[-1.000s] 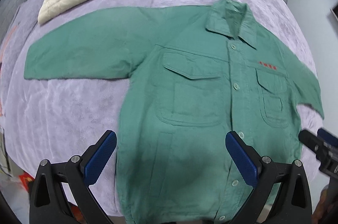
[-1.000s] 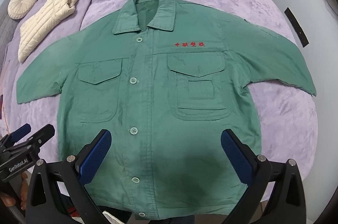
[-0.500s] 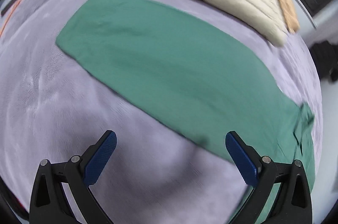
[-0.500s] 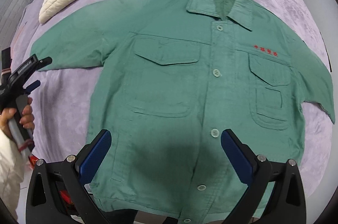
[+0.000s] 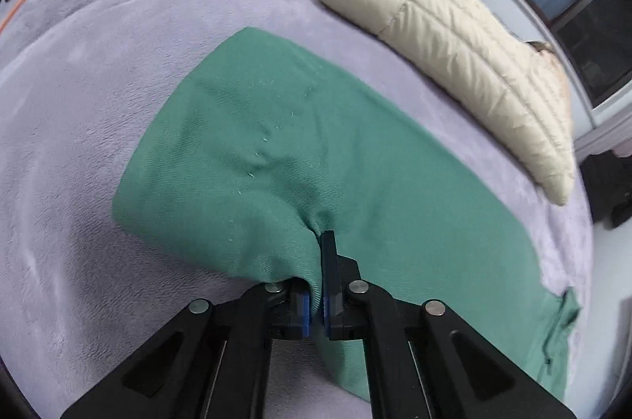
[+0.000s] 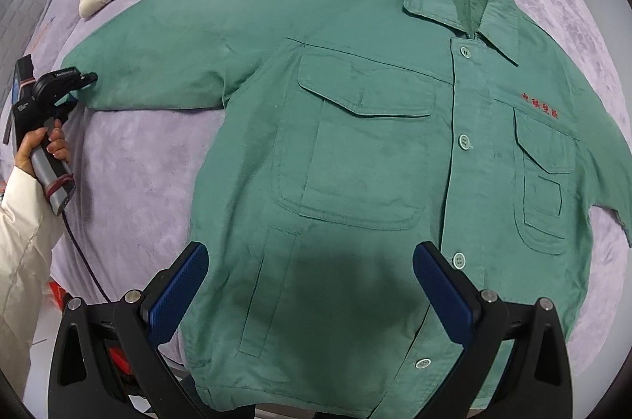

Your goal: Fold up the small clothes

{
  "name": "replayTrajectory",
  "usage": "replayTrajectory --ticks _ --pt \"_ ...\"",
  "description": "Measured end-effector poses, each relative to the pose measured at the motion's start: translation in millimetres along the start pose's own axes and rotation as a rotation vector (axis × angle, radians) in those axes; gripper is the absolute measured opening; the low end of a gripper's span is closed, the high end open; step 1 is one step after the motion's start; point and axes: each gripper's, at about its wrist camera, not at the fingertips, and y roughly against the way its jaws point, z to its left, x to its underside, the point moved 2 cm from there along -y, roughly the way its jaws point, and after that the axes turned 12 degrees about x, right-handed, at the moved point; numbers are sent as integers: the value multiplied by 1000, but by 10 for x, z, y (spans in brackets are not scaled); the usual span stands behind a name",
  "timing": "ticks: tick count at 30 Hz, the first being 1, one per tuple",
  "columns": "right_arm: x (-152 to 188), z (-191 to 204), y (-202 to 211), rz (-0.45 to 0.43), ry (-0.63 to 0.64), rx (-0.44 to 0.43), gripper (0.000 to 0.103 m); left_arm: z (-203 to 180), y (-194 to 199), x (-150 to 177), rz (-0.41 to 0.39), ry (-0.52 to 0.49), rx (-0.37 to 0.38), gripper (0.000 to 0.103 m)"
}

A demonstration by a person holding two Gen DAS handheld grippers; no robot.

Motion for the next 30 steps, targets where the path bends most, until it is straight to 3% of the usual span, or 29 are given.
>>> replayTrajectory --ticks 4,7,11,16,20,24,26,30 --pt "-6 -72 -37 -11 -5 -22 103 -409 317 -51 -53 -132 45 5" --pt "-12 -200 -34 -25 -25 -38 103 -1057 538 6 -79 -264 121 5" --pt "18 -501 25 -50 -58 -52 103 -2199 754 272 -70 -465 257 5" --pt "136 -1168 25 -69 -175 -52 103 -3614 760 977 71 -665 438 4" --pt "332 -1833 -97 -64 -296 -37 103 -4548 382 1744 229 -780 492 4" --pt "587 -2369 -414 -10 -409 -15 103 -5014 -200 2604 359 -906 406 5" --pt "684 -2590 -595 28 -457 -18 103 -5029 -444 2993 428 -962 363 5" --pt "779 -2810 -795 73 -515 -29 103 -4913 -671 3527 463 -1094 221 6"
